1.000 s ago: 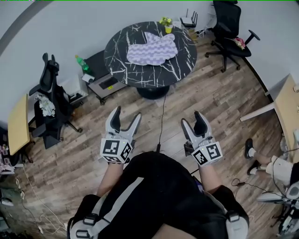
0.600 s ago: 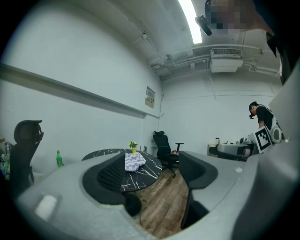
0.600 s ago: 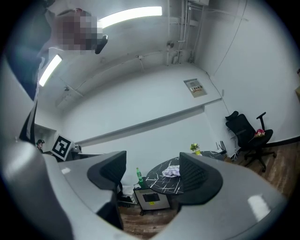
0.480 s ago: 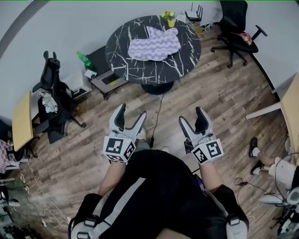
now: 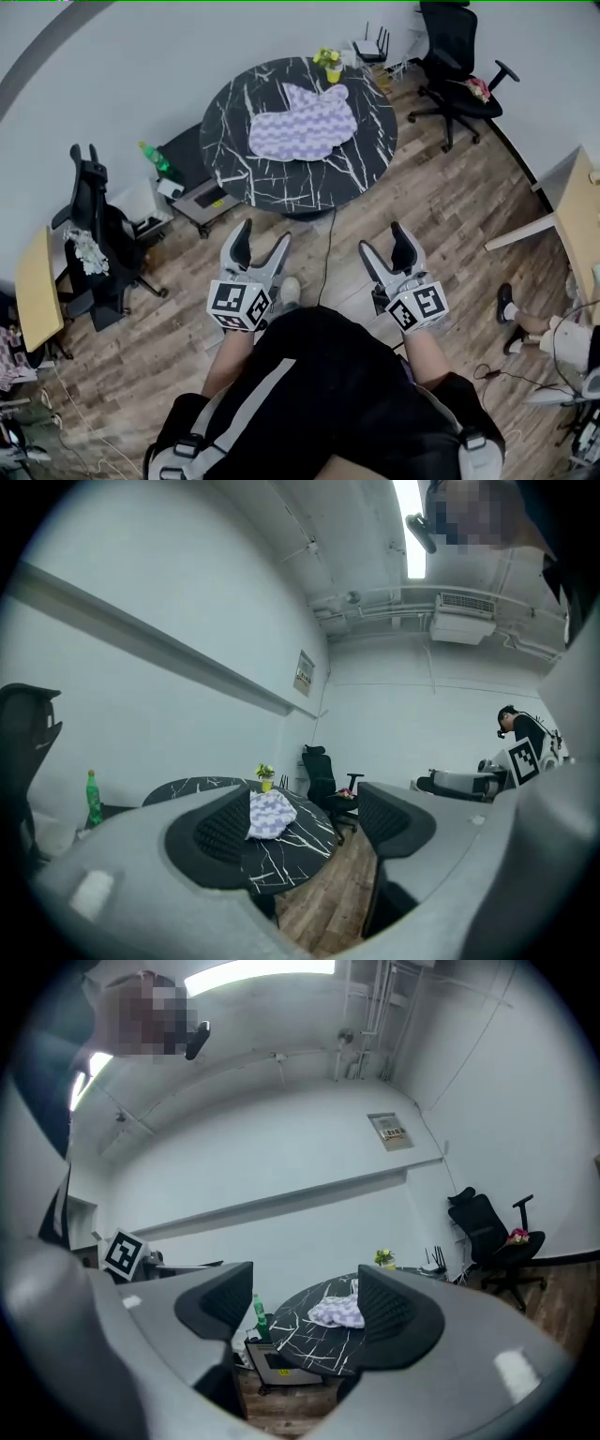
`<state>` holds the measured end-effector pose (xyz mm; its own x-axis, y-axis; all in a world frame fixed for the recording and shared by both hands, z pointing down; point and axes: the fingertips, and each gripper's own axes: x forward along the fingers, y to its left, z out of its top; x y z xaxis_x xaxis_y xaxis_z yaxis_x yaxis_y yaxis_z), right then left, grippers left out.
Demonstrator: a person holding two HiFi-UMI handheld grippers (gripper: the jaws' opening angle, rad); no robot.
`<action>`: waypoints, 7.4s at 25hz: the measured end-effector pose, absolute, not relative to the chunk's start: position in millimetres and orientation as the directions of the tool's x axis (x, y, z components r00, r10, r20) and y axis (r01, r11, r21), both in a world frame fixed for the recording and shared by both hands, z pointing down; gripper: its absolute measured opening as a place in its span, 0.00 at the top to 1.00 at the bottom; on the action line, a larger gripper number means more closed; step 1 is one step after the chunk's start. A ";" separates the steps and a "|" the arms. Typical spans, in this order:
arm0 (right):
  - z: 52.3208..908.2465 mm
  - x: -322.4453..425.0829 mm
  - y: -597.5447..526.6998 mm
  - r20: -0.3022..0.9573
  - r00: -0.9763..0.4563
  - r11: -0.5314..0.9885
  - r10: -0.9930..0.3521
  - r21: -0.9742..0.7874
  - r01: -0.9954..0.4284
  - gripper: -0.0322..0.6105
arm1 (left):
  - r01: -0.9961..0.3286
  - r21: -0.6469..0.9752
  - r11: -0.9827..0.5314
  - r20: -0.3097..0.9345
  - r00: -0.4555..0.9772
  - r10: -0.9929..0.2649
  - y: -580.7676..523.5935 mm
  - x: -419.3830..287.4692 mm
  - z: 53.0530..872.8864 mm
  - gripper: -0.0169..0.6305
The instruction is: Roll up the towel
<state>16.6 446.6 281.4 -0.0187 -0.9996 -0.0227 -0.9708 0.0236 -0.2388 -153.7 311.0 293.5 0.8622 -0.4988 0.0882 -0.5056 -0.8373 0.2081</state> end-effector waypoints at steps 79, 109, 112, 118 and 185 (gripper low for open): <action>464.5 190.6 139.9 0.436 -0.011 -0.155 -0.900 -0.343 -0.927 0.55 | -0.127 0.132 -0.983 0.805 0.592 0.032 29.6 78.4 594.7 0.64; 509.3 220.5 58.9 0.529 0.087 -0.240 -0.844 -0.228 -0.944 0.58 | -0.368 -0.019 -0.929 0.802 0.549 -0.234 -101.3 -42.5 578.2 0.81; 518.2 243.2 45.0 0.552 0.121 -0.262 -0.825 -0.184 -0.947 0.59 | -0.384 -0.025 -0.923 0.807 0.537 -0.245 -108.3 -47.9 578.2 0.80; 538.8 279.1 9.5 0.595 0.134 -0.278 -0.792 -0.155 -0.948 0.59 | -0.427 -0.020 -0.904 0.820 0.510 -0.259 -111.3 -64.0 577.4 0.80; 530.7 251.2 223.4 0.658 0.433 -0.582 -0.617 -0.011 -0.813 0.74 | -0.042 -0.033 -0.999 0.757 0.652 -0.052 -60.3 5.6 525.6 0.70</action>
<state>251.2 223.4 530.7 0.4328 -0.6168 0.6575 -0.8132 -0.5819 -0.0105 5.6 -60.3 525.6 0.6519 -0.0523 0.7565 -0.0417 -0.9986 -0.0332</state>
